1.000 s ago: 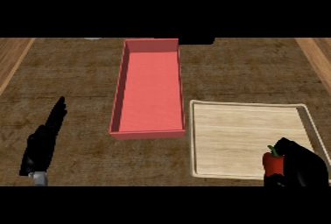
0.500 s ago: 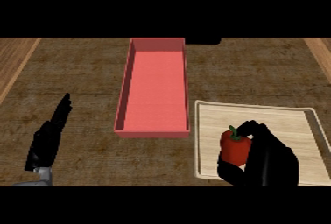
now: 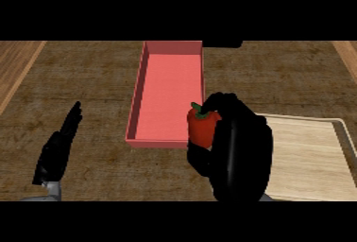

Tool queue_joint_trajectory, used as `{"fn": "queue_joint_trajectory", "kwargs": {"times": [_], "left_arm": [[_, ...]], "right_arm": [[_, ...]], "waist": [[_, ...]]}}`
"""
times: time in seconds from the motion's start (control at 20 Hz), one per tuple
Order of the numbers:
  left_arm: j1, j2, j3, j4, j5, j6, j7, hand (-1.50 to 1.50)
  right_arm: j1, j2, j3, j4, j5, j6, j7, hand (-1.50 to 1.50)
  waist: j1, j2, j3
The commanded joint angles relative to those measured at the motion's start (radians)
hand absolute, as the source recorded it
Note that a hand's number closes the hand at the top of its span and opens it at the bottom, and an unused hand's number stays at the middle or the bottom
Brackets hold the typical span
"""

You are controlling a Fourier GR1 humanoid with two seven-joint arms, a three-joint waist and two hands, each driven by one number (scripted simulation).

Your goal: Pick the bell pepper from the tray and place it in the cardboard box

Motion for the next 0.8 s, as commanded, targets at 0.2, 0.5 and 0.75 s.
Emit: {"fn": "queue_joint_trajectory", "kwargs": {"times": [0.2,0.5,0.75], "left_arm": [[-0.039,-0.001,-0.002,0.004,-0.012,-0.001,0.027,0.0],[-0.068,0.004,0.018,0.021,0.003,-0.009,0.026,0.0],[-0.05,0.016,0.001,-0.042,0.016,-0.047,0.053,0.0]], "right_arm": [[-0.354,0.008,-0.15,0.311,-0.181,-0.063,0.184,1.5],[-0.498,0.008,-0.279,0.602,-0.291,-0.154,0.08,1.5],[-0.581,0.008,-0.308,0.856,-0.379,-0.265,0.019,1.5]], "waist": [[0.015,0.005,0.0],[0.017,0.01,0.0],[0.035,0.011,0.001]]}}
